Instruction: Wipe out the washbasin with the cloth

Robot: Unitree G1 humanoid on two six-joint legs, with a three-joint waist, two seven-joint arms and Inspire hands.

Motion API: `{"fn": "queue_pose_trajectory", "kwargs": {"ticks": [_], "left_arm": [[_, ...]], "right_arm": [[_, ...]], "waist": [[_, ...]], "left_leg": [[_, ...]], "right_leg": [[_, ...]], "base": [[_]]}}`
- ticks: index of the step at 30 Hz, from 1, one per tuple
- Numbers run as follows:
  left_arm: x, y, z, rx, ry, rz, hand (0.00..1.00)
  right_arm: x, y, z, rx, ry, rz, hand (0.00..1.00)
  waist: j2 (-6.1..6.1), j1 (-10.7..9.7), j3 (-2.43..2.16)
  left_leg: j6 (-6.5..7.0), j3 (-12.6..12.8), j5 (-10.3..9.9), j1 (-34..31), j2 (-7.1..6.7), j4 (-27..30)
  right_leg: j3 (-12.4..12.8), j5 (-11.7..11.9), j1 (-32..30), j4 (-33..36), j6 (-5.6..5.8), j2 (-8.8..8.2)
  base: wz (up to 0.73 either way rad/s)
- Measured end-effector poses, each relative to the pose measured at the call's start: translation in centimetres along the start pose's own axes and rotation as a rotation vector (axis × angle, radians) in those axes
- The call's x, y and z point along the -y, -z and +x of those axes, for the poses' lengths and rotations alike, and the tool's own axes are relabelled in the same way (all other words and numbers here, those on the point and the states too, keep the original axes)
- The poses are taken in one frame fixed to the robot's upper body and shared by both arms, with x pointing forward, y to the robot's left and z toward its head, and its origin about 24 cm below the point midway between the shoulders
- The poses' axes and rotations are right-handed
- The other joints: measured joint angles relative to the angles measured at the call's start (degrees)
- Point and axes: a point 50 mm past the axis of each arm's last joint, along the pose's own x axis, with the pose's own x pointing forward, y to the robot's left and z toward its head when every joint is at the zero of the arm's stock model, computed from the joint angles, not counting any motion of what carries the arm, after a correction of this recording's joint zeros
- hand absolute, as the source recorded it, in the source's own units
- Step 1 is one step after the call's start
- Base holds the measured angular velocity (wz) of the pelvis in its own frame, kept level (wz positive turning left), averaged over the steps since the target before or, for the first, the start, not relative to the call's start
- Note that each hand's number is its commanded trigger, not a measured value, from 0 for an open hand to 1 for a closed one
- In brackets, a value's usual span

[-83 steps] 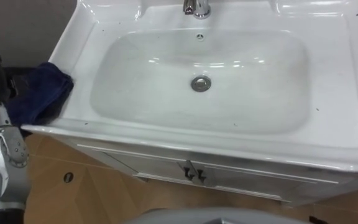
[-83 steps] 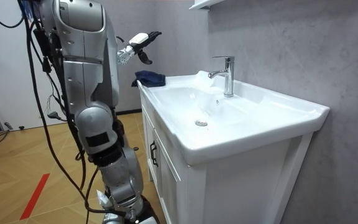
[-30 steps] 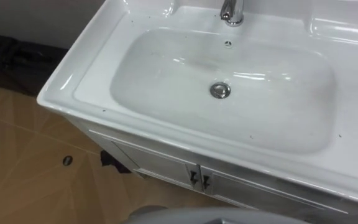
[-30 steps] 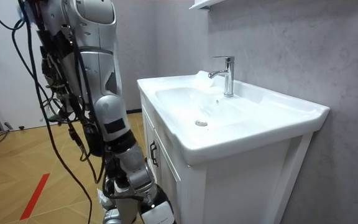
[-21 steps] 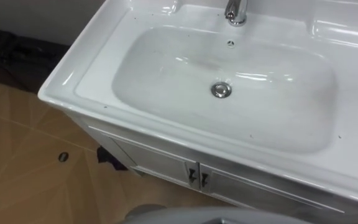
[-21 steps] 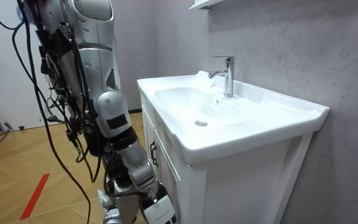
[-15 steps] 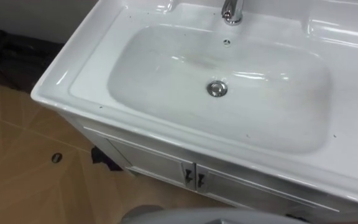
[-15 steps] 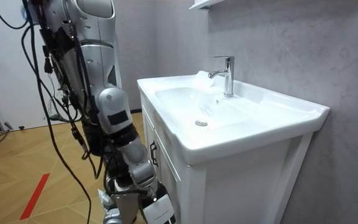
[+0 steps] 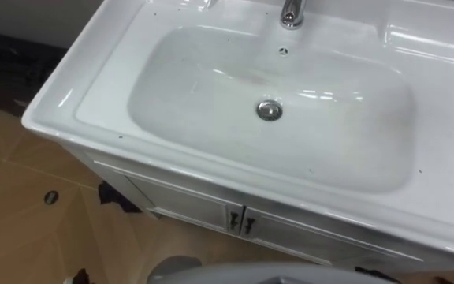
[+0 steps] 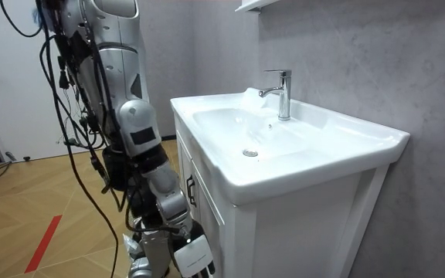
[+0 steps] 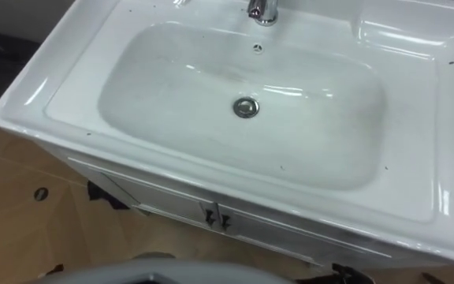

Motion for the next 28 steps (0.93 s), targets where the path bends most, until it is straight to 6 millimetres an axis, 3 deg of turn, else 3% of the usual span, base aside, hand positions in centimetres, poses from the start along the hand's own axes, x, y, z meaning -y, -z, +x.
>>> {"fn": "queue_pose_trajectory", "kwargs": {"ticks": [9,13,19,28], "left_arm": [[0.4,0.1,0.0,-0.017,0.033,0.114,0.00],[0.5,-1.0,0.2,0.008,0.046,0.179,0.00],[0.8,-1.6,0.2,0.027,0.070,0.250,0.00],[1.2,-1.0,0.2,-0.011,0.146,0.279,0.00]], "right_arm": [[0.1,-0.1,0.0,0.009,0.005,0.037,0.00],[0.0,-0.4,0.0,0.013,0.006,0.040,0.00],[-0.1,-0.2,0.0,0.014,0.012,0.081,0.00],[0.1,-0.2,0.0,0.017,0.023,0.121,0.00]], "waist": [[0.24,-1.16,-0.17],[0.30,-1.64,-0.19],[0.59,-1.75,-0.20],[1.80,-2.12,-0.20]], "left_leg": [[2.08,0.86,-1.08,-0.68,-0.34,1.99],[3.20,1.06,-1.12,-0.68,-0.90,2.21],[4.23,1.20,-1.18,-0.74,-1.10,2.21],[4.59,1.34,-1.10,-0.60,-1.20,2.17]], "right_leg": [[1.67,1.42,-0.59,1.15,1.64,-0.54],[3.74,1.93,-1.52,2.10,2.30,-1.10],[7.88,3.37,-2.08,2.08,2.57,-0.90],[10.79,3.90,-2.43,2.00,2.52,-0.68]], "base": [[-0.08],[-0.02],[0.00],[0.00]]}}
